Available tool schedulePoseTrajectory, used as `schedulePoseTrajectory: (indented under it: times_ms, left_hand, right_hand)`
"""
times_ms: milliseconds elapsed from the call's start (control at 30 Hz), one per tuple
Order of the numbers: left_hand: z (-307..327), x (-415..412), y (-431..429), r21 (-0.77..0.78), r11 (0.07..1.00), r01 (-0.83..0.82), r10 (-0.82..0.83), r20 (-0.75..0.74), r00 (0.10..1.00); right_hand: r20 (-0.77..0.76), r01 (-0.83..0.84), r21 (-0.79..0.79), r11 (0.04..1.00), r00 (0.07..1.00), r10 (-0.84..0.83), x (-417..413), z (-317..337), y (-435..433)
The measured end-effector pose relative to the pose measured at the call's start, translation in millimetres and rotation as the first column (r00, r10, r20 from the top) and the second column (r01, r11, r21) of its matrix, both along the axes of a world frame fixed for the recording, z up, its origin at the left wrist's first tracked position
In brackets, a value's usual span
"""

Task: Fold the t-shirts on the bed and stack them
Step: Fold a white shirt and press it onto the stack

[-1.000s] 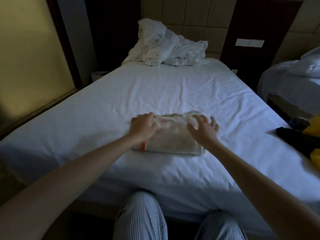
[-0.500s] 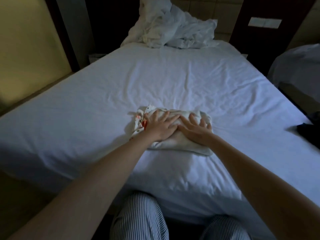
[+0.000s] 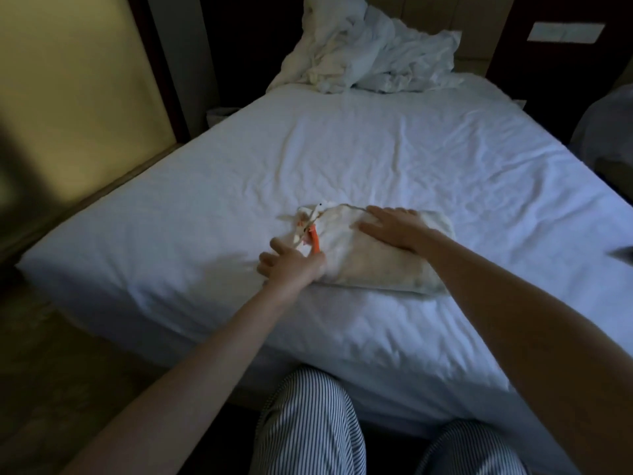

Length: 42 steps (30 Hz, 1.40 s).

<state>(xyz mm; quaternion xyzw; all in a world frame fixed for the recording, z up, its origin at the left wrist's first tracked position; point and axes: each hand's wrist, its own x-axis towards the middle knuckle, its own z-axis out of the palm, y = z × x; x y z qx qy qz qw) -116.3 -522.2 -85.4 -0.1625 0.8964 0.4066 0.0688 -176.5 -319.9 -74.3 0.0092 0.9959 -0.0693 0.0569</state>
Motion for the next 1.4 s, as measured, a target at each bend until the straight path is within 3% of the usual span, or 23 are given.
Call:
schedulePoseTrajectory:
  times_ms: [167, 333, 500, 567, 667, 700, 767, 833, 900, 967, 1133, 1267, 1400]
  left_hand:
    - [-12, -7, 5, 0.06, 0.984, 0.17, -0.164, -0.092, 0.982]
    - [20, -30, -1, 0.121, 0.93, 0.348, -0.324, -0.18, 0.929]
    - [61, -69, -13, -0.001, 0.917, 0.4, -0.377, -0.334, 0.864]
    - [51, -71, -14, -0.074, 0.919, 0.387, -0.393, -0.237, 0.889]
    - [18, -54, -19, -0.172, 0.963, 0.205, -0.221, -0.078, 0.972]
    - [10, -47, -21, -0.112, 0.98, 0.164, -0.174, -0.079, 0.982]
    - [0, -37, -23, 0.17, 0.974, 0.147, -0.138, -0.065, 0.988]
    - [-4, -28, -22, 0.471, 0.872, 0.133, -0.131, -0.038, 0.991]
    - [-6, -23, -19, 0.609, 0.778, 0.156, -0.174, -0.03, 0.984]
    - [0, -18, -18, 0.65, 0.712, 0.265, -0.259, -0.108, 0.96]
    - [14, -24, -45, 0.537, 0.687, 0.49, -0.412, -0.268, 0.871]
    - [36, -56, -103, 0.456, 0.745, 0.488, -0.385, -0.303, 0.871]
    - [62, -91, -172, 0.268, 0.829, 0.492, -0.426, -0.269, 0.864]
  right_hand:
    - [-0.01, 0.026, 0.051, 0.998, 1.0, -0.025, 6, -2, -3]
    - [-0.061, 0.167, 0.028, 0.986, 0.984, -0.165, 22, 8, -11]
    - [-0.041, 0.331, -0.292, 0.897, 0.933, -0.358, 54, 11, -12]
    - [-0.085, 0.341, -0.323, 0.883, 0.919, -0.386, 66, 2, -21]
    - [-0.058, 0.352, -0.531, 0.771, 0.893, -0.447, 79, -9, -31]
    - [-0.017, 0.346, -0.624, 0.7, 0.89, -0.455, 82, -7, -33]
    - [0.06, 0.319, -0.771, 0.552, 0.898, -0.435, 84, -3, -34]
    - [0.114, 0.302, -0.835, 0.459, 0.913, -0.392, 85, 0, -33]
    - [0.15, 0.274, -0.893, 0.356, 0.929, -0.338, 88, 5, -35]
    - [0.152, 0.23, -0.944, 0.235, 0.939, -0.307, 91, 10, -37]
    - [0.085, 0.139, -0.971, 0.196, 0.963, -0.257, 81, 21, -60]
    - [0.11, 0.125, -0.987, 0.098, 0.984, -0.14, 52, 31, -107]
    - [0.109, 0.109, -0.993, 0.036, 0.994, -0.014, 12, 36, -171]
